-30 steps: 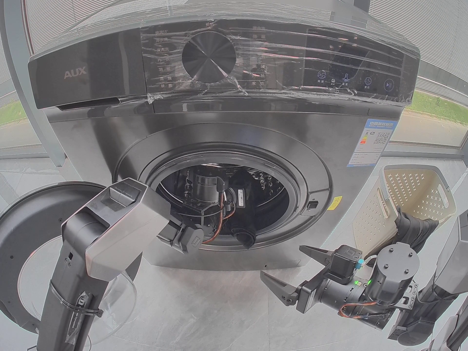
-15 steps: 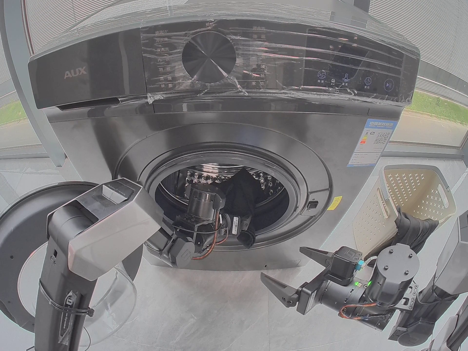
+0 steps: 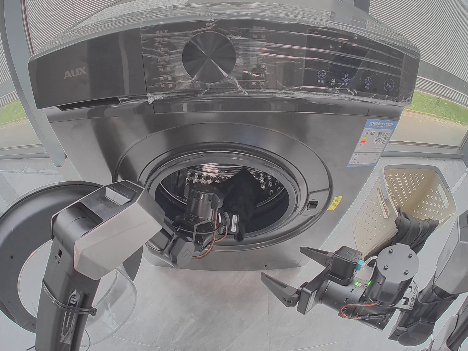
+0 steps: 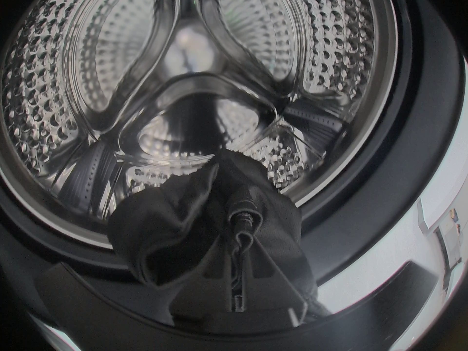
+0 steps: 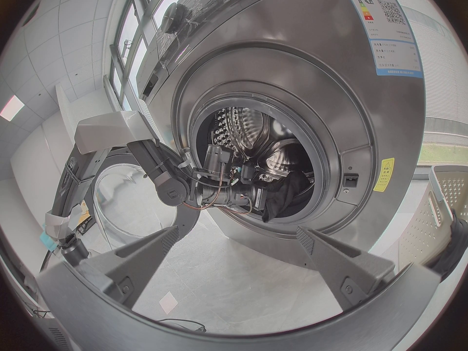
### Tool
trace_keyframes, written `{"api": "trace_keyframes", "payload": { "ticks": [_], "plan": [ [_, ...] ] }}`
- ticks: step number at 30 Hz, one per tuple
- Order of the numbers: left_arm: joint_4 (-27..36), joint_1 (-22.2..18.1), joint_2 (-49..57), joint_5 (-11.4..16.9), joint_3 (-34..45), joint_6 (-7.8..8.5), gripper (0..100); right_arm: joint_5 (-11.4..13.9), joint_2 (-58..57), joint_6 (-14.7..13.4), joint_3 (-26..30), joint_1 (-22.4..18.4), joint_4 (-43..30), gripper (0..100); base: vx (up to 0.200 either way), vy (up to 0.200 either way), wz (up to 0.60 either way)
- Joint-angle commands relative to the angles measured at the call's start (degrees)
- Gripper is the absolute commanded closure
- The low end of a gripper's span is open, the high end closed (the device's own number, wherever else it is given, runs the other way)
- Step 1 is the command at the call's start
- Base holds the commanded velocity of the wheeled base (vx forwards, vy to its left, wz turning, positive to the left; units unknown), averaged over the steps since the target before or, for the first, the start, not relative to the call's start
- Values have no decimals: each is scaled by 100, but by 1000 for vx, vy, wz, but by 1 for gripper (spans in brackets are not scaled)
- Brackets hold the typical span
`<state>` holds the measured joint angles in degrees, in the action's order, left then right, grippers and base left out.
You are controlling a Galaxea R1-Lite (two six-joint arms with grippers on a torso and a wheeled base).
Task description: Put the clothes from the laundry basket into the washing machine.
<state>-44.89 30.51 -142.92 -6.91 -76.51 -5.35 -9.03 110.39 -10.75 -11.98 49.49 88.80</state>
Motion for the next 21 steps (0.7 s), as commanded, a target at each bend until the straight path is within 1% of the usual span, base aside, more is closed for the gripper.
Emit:
{"api": "trace_keyframes", "payload": {
  "ticks": [1, 5, 7, 11, 17, 21],
  "plan": [
    [-328, -107, -236, -65, -541, -89, 100, 7, -17, 3, -15, -36, -3, 0, 0, 0, 0],
    [-495, -239, -324, -100, -980, -115, 100, 7, -8, 3, -6, -45, -3, 0, 0, 0, 0],
    [-592, -274, -377, -109, -1191, -168, 100, 7, -8, 3, -23, -54, -3, 0, 0, 0, 0],
    [-785, -371, -552, -267, -1604, -177, 100, 7, 0, -6, -15, -63, 6, 0, 0, 0, 0],
    [-785, -388, -623, -284, -1753, -186, 100, 7, 0, -6, -15, -63, 6, 0, 0, 0, 0],
    [-776, -388, -711, -372, -1736, -177, 100, 7, 0, -6, -15, -63, -3, 0, 0, 0, 0]
  ]
}}
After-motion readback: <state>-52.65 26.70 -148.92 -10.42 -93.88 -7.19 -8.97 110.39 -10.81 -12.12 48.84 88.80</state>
